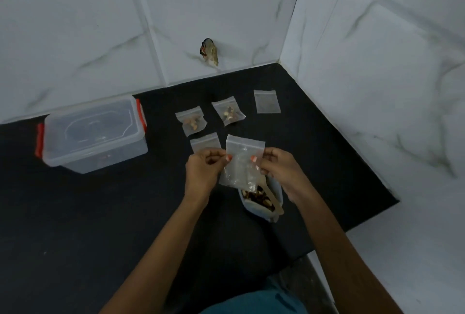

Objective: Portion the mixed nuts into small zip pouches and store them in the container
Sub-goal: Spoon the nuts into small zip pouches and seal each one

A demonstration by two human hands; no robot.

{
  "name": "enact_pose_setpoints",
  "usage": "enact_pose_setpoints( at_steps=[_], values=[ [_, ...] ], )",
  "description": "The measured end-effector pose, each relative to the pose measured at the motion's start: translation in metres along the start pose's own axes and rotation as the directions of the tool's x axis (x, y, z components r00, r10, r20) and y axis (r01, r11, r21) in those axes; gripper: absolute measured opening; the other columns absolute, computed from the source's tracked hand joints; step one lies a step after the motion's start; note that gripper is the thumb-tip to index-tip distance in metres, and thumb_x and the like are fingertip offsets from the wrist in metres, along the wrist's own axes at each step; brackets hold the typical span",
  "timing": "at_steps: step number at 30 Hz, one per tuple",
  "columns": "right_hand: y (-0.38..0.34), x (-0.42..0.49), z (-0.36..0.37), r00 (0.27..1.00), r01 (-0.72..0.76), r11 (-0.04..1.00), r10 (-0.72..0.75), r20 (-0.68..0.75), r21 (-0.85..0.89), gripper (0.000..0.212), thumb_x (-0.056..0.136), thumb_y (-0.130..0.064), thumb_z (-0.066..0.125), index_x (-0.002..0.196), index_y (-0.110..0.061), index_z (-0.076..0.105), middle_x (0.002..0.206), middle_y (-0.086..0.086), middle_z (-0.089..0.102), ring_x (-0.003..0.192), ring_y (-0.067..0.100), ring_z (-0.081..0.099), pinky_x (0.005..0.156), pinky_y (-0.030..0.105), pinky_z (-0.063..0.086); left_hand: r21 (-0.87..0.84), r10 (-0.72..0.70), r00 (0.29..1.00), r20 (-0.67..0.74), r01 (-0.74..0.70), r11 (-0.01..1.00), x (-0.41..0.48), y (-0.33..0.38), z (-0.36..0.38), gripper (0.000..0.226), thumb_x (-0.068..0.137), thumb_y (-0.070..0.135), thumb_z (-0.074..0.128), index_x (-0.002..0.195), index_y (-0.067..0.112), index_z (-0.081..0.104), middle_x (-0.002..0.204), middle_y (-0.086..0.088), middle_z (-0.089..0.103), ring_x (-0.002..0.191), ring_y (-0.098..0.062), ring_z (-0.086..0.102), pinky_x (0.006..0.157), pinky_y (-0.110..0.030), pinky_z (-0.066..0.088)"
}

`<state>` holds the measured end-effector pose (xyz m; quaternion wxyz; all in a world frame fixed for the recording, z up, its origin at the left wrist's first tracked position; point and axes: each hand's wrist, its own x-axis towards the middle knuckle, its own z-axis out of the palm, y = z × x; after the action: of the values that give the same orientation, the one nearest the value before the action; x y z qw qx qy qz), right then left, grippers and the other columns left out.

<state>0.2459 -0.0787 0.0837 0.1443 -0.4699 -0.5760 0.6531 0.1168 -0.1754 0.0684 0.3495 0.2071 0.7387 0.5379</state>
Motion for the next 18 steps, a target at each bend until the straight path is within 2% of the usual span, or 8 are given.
enact_pose_setpoints(
  at_steps=[3, 6, 10, 13, 16, 18],
  values=[
    [0.011, -0.015, 0.008, 0.999, 0.046, 0.998, -0.046, -0.015, -0.035, 0.007, 0.087, -0.022, 0.061, 0.094, -0.021, 0.062, 0.097, -0.004, 0.066, 0.088, 0.004, 0.063, 0.075, 0.017, 0.051, 0.081, 0.055, 0.997, 0.054, -0.059, 0.995, -0.019, -0.01, -0.014, 0.013, 0.082, 0.011, 0.065, 0.085, 0.023, 0.063, 0.091, 0.005, 0.066, 0.09, -0.006, 0.063, 0.081, -0.023, 0.051],
    [0.016, -0.029, 0.014, 0.995, 0.095, 0.988, -0.093, 0.018, -0.123, 0.01, 0.089, -0.019, 0.058, 0.094, -0.019, 0.067, 0.085, -0.014, 0.063, 0.078, -0.004, 0.058, 0.061, 0.004, 0.045, 0.141, 0.076, 0.991, 0.106, -0.091, 0.986, -0.034, -0.018, -0.027, 0.016, 0.083, 0.01, 0.064, 0.083, 0.026, 0.063, 0.087, 0.01, 0.064, 0.085, 0.0, 0.061, 0.076, -0.017, 0.05],
    [0.026, -0.041, 0.023, 0.991, 0.122, 0.97, -0.106, 0.084, -0.213, 0.018, 0.087, -0.016, 0.061, 0.102, -0.01, 0.068, 0.091, -0.007, 0.065, 0.086, 0.001, 0.06, 0.074, 0.014, 0.046, 0.182, 0.116, 0.989, 0.096, -0.132, 0.974, -0.045, -0.026, -0.04, 0.016, 0.084, 0.009, 0.064, 0.085, 0.024, 0.066, 0.086, 0.012, 0.065, 0.084, 0.001, 0.061, 0.075, -0.014, 0.047],
    [0.033, -0.045, 0.03, 0.993, 0.112, 0.971, -0.103, 0.052, -0.21, 0.018, 0.086, -0.016, 0.063, 0.102, -0.01, 0.069, 0.108, 0.009, 0.061, 0.095, 0.012, 0.061, 0.071, 0.013, 0.047, 0.229, 0.136, 0.988, 0.08, -0.151, 0.962, -0.049, -0.03, -0.042, 0.014, 0.085, 0.01, 0.062, 0.094, 0.02, 0.067, 0.09, 0.013, 0.063, 0.084, 0.003, 0.059, 0.073, -0.01, 0.046],
    [0.036, -0.05, 0.037, 0.995, 0.101, 0.972, -0.096, 0.036, -0.211, 0.019, 0.086, -0.018, 0.063, 0.103, -0.011, 0.068, 0.109, 0.008, 0.062, 0.099, 0.014, 0.06, 0.077, 0.015, 0.048, 0.28, 0.21, 0.978, -0.002, -0.201, 0.939, -0.054, -0.034, -0.037, 0.029, 0.084, 0.009, 0.063, 0.112, 0.014, 0.06, 0.106, 0.01, 0.055, 0.095, 0.001, 0.054, 0.074, -0.007, 0.041],
    [0.037, -0.054, 0.041, 0.994, 0.11, 0.972, -0.105, 0.035, -0.206, 0.016, 0.087, -0.017, 0.061, 0.101, -0.011, 0.068, 0.101, 0.002, 0.064, 0.094, 0.009, 0.06, 0.079, 0.017, 0.048, 0.271, 0.242, 0.969, -0.052, -0.219, 0.937, -0.059, -0.034, -0.034, 0.027, 0.084, 0.011, 0.063, 0.11, 0.016, 0.056, 0.107, 0.006, 0.054, 0.094, -0.002, 0.053, 0.072, -0.01, 0.042]
  ],
)
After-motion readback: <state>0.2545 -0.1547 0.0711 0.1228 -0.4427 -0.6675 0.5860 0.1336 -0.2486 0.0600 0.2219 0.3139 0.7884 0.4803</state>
